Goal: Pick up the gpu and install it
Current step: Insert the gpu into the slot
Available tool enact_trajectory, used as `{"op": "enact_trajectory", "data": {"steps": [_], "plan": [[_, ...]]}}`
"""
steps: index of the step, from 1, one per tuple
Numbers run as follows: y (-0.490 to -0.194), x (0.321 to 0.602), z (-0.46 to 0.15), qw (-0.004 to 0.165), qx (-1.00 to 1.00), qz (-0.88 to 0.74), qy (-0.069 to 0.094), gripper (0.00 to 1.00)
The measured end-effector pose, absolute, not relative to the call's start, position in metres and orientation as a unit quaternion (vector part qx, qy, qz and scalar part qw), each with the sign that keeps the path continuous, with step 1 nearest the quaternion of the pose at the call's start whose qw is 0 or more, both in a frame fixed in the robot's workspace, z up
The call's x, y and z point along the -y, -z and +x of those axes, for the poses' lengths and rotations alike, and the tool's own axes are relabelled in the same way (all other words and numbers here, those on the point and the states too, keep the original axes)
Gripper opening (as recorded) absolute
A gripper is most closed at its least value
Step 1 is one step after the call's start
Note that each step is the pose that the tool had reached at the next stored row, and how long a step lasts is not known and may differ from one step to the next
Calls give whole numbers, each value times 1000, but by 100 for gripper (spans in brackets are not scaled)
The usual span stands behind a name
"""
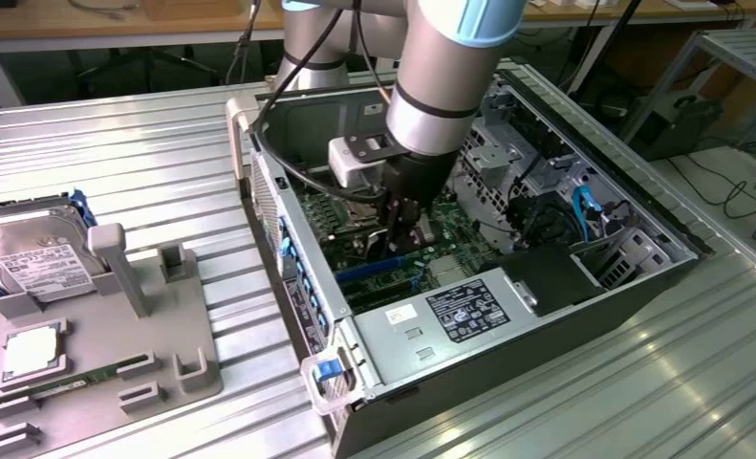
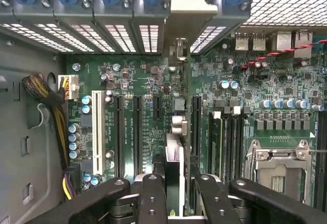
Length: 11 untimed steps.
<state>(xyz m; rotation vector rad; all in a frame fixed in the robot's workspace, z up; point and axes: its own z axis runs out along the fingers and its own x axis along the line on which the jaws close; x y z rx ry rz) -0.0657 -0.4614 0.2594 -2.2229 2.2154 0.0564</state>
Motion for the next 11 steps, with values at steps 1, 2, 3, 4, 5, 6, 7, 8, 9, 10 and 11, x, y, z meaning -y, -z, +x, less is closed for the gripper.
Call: {"op": "enact_trajectory", "data": {"steps": [1, 2, 3, 4, 5, 6, 7, 8, 9, 10, 11], "plan": [[-259, 461, -66, 1, -706, -708, -18, 27], [-259, 461, -66, 1, -706, -708, -18, 27], [-255, 461, -69, 1, -706, -708, -18, 27], [-250, 461, -70, 1, -706, -708, -18, 27], [-250, 461, -70, 1, -706, -708, -19, 27], [-248, 459, -70, 1, -706, -708, -19, 27], [-241, 459, -70, -1, -706, -708, -20, 27], [-247, 459, -70, -1, -706, -708, -21, 27], [-246, 460, -70, -1, -706, -708, -21, 27], [-246, 460, -70, -1, -706, -708, -21, 27], [-242, 460, -70, -2, -706, -708, -21, 27]]}}
